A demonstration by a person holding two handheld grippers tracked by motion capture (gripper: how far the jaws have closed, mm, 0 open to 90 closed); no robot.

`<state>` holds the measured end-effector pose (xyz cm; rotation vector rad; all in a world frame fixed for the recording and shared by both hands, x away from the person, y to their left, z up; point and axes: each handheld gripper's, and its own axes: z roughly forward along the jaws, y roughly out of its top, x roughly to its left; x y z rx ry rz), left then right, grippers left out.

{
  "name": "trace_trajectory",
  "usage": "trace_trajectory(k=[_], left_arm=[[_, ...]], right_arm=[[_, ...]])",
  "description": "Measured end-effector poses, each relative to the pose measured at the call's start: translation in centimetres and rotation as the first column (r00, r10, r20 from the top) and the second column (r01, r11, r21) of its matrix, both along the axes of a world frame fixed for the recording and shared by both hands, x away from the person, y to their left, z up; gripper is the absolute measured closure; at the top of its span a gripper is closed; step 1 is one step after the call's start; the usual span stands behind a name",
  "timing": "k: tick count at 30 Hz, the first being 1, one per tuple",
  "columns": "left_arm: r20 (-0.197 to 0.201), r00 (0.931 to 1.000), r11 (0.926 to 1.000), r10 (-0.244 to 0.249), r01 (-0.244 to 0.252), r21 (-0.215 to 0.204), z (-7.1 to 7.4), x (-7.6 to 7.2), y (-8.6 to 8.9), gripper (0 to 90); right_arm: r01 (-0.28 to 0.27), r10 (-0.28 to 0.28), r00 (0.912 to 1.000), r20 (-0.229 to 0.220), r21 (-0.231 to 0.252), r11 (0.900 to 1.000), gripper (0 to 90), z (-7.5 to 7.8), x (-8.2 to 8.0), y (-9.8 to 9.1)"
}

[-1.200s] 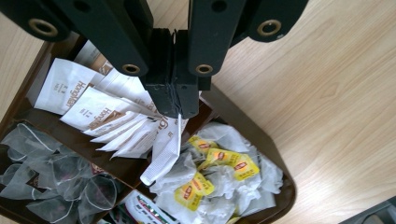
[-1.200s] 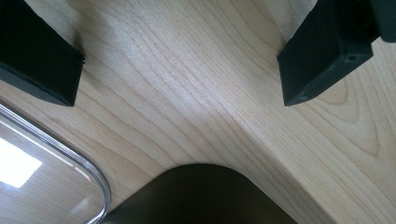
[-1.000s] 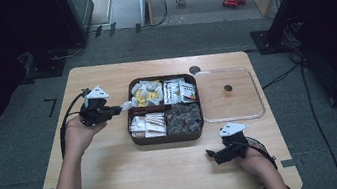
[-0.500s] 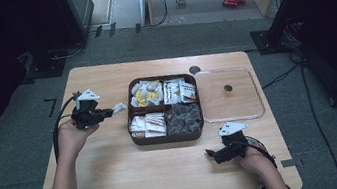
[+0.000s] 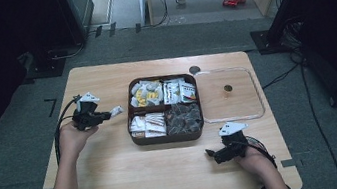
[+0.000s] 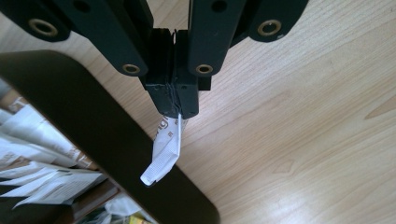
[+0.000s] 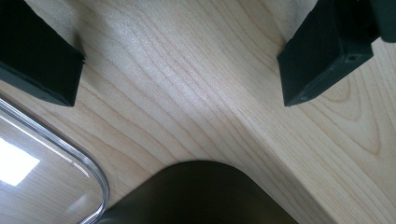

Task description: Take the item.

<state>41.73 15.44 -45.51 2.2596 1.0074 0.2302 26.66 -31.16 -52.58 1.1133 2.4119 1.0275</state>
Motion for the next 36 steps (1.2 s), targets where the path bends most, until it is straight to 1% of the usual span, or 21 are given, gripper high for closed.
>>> trace_trajectory(k=[5,11,16,18,23,26,28,30,32,36], left_arm=[[-0.024,0.9997,0.9997,0.010,-0.009,0.023,-1.0,0.5,-0.1,89.4],[-0.033,0.9995,0.9984,0.004,-0.002,0.056,-2.0,1.0,-0.5,89.3],[-0.032,0.9995,0.9988,0.004,-0.002,0.050,-2.4,1.3,-0.9,89.4],[-0.030,0.9995,0.9983,-0.004,0.005,0.058,-2.6,1.3,-1.1,89.3],[-0.045,0.9989,0.9967,-0.013,0.016,0.080,-3.2,1.6,-1.7,89.1],[-0.044,0.9990,0.9970,-0.010,0.013,0.076,-3.4,1.7,-1.8,88.6],[-0.054,0.9985,0.9986,-0.002,0.005,0.053,-3.5,1.9,-1.6,87.5],[-0.061,0.9982,0.9992,0.002,0.001,0.040,-3.5,1.9,-1.4,86.9],[-0.058,0.9983,0.9993,0.005,-0.003,0.038,-3.5,1.9,-1.4,86.0],[-0.063,0.9980,0.9996,0.010,-0.008,0.028,-3.3,1.8,-1.2,80.2]], right_arm=[[0.000,0.000,1.0000,0.000,0.000,1.0000,0.0,0.0,0.0,0.0],[0.000,0.000,1.0000,0.000,0.000,1.0000,0.0,0.0,0.0,0.0],[0.002,-0.002,1.0000,0.001,-0.001,1.0000,0.0,0.0,0.0,0.0],[0.002,-0.002,1.0000,0.001,-0.001,1.0000,0.0,0.0,-0.1,0.0],[0.005,-0.005,1.0000,0.001,-0.002,1.0000,0.0,0.0,-0.2,0.0],[0.007,-0.007,1.0000,0.001,-0.001,1.0000,0.0,0.0,-0.2,0.0],[0.007,-0.007,1.0000,0.001,-0.001,1.0000,0.0,0.0,-0.2,0.0],[0.008,-0.008,1.0000,0.000,0.000,1.0000,0.0,0.0,-0.2,0.0],[0.008,-0.008,1.0000,0.000,0.000,1.0000,0.0,0.0,-0.3,0.0],[0.008,-0.008,1.0000,0.001,0.000,1.0000,0.0,0.0,-0.3,0.0]])
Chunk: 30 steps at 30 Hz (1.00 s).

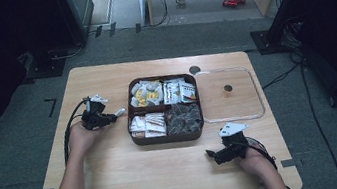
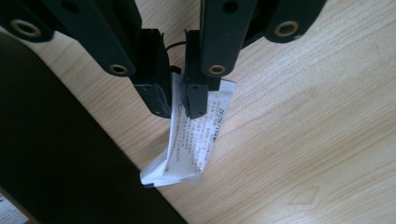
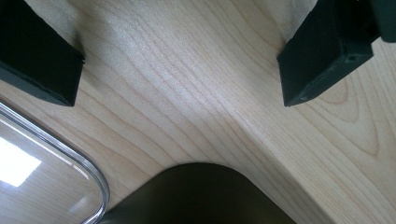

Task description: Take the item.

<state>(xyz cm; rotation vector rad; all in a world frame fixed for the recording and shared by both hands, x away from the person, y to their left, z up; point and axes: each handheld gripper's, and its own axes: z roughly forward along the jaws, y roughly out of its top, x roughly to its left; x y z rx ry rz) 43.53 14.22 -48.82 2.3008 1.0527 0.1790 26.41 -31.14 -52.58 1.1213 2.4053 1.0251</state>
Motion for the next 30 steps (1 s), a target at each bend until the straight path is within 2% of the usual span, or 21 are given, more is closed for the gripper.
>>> trace_trajectory(k=[3,9,12,17,30], left_arm=[[-0.004,1.0000,0.9999,-0.004,0.004,-0.011,0.2,-0.1,0.2,76.1],[0.022,0.9997,0.9998,0.007,-0.006,-0.019,1.0,-0.7,0.5,62.8],[0.037,0.9993,0.9992,0.010,-0.009,-0.038,1.2,-1.0,0.7,61.9],[0.049,0.9985,0.9987,0.025,-0.022,-0.045,1.3,-1.5,1.3,57.8],[0.055,0.9976,0.9958,0.043,-0.038,-0.083,1.4,-2.6,3.1,51.3]], right_arm=[[0.000,0.000,1.0000,0.000,0.000,1.0000,0.0,0.0,0.0,0.0],[-0.003,0.003,1.0000,0.000,0.000,1.0000,0.0,0.0,0.0,0.0],[-0.004,0.004,1.0000,0.000,0.000,1.0000,0.0,0.0,0.0,0.0],[-0.004,0.004,1.0000,-0.001,0.001,1.0000,0.0,0.0,0.0,-0.1],[-0.013,0.013,0.9999,0.001,0.000,0.9999,0.0,0.0,0.2,-0.1]])
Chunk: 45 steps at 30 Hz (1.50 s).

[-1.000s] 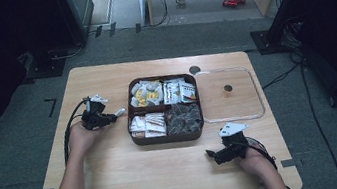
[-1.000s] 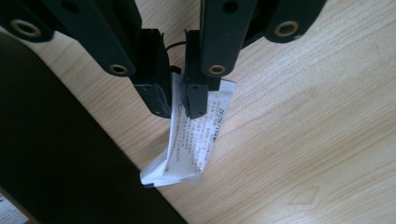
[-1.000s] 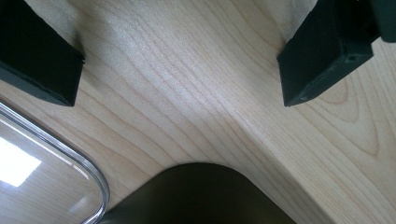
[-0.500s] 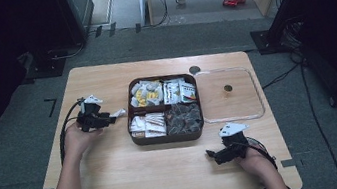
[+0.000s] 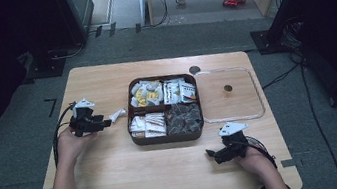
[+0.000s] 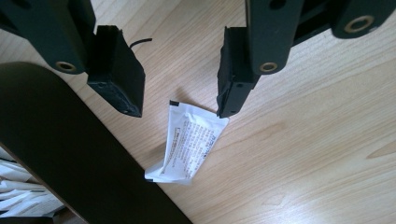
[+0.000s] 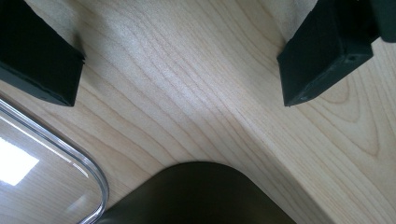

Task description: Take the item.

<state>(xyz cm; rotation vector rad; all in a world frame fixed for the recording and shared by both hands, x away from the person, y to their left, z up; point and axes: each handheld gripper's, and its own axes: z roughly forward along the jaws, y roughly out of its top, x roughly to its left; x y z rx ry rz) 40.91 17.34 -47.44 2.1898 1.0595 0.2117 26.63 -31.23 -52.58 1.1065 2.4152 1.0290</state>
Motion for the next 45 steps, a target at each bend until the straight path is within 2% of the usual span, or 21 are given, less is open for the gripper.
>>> trace_trajectory(k=[8,14,18,28,34,38,41,45], left_arm=[[0.011,0.9997,0.9996,0.022,-0.022,-0.016,-0.3,-0.4,1.5,49.6],[0.011,0.9993,0.9992,0.036,-0.036,-0.016,-0.8,-0.4,2.6,48.6],[0.025,0.9986,0.9989,0.046,-0.046,-0.012,-1.1,-0.5,3.2,47.5],[-0.001,0.9973,0.9972,0.073,-0.073,0.016,-2.4,-0.3,4.7,47.0],[0.021,0.9962,0.9964,0.085,-0.084,-0.010,-2.7,-0.4,5.4,46.4],[0.071,0.9935,0.9959,0.089,-0.087,-0.023,-3.2,-0.7,5.8,42.1],[0.080,0.9910,0.9932,0.107,-0.103,-0.054,-3.4,-0.8,6.1,40.4],[0.087,0.9899,0.9918,0.111,-0.105,-0.072,-3.6,-0.9,6.1,38.8]], right_arm=[[0.001,-0.001,1.0000,-0.001,0.001,1.0000,0.0,0.0,0.1,0.0],[0.001,-0.001,1.0000,-0.002,0.001,1.0000,0.0,0.0,0.1,0.0],[0.001,-0.001,1.0000,-0.002,0.001,1.0000,0.0,0.0,0.1,0.0],[-0.002,0.002,1.0000,-0.001,-0.001,1.0000,0.0,0.0,0.1,0.0],[-0.003,0.003,1.0000,-0.001,-0.003,1.0000,0.0,0.0,0.2,0.0],[-0.003,0.003,1.0000,-0.001,-0.003,1.0000,0.0,0.0,0.2,0.0],[-0.003,0.003,1.0000,-0.001,-0.003,1.0000,0.0,0.0,0.2,0.0],[-0.003,0.003,1.0000,0.000,-0.003,1.0000,0.0,0.0,0.2,0.0]])
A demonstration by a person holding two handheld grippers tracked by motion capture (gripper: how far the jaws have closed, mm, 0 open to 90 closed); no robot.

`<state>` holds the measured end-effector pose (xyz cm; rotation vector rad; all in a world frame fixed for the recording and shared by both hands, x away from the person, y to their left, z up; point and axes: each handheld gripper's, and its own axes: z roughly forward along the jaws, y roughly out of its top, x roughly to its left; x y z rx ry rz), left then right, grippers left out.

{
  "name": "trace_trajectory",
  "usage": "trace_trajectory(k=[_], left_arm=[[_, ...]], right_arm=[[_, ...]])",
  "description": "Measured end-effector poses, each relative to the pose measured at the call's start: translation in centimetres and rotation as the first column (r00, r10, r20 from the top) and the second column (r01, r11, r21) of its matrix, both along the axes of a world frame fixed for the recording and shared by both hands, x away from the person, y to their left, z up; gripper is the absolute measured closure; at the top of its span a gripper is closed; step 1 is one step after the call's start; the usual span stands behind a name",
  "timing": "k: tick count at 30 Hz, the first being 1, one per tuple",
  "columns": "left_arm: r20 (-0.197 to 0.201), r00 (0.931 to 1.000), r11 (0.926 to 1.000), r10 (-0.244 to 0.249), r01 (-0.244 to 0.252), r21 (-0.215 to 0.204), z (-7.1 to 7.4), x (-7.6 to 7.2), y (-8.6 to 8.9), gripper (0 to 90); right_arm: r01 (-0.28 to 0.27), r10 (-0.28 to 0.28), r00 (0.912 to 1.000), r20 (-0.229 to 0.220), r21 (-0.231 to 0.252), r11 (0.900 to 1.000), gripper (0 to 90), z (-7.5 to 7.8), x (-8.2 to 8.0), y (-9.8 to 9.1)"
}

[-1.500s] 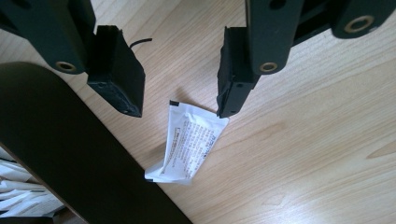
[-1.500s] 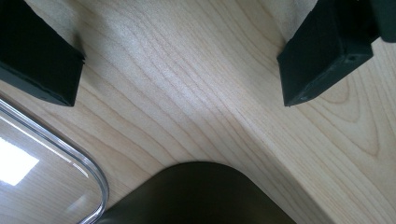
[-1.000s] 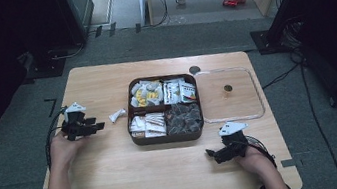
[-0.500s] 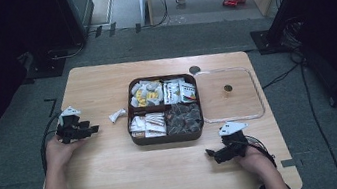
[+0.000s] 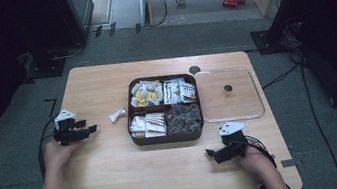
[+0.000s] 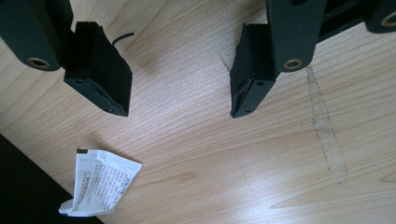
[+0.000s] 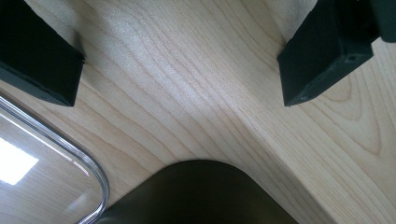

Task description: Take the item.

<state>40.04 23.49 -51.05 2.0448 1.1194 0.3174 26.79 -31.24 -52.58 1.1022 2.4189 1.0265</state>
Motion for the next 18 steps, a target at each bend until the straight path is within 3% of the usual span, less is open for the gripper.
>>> trace_trajectory(k=[15,18], left_arm=[[0.030,0.9996,1.0000,0.002,-0.002,0.007,-0.27,-0.27,-0.24,34.2],[0.059,0.9983,0.9996,0.007,-0.009,0.026,-0.49,-0.45,-0.44,30.9]], right_arm=[[0.000,0.000,1.0000,0.000,0.000,1.0000,0.0,0.00,0.00,0.00],[0.000,0.000,1.0000,0.000,0.000,1.0000,0.0,0.00,0.00,0.00]])
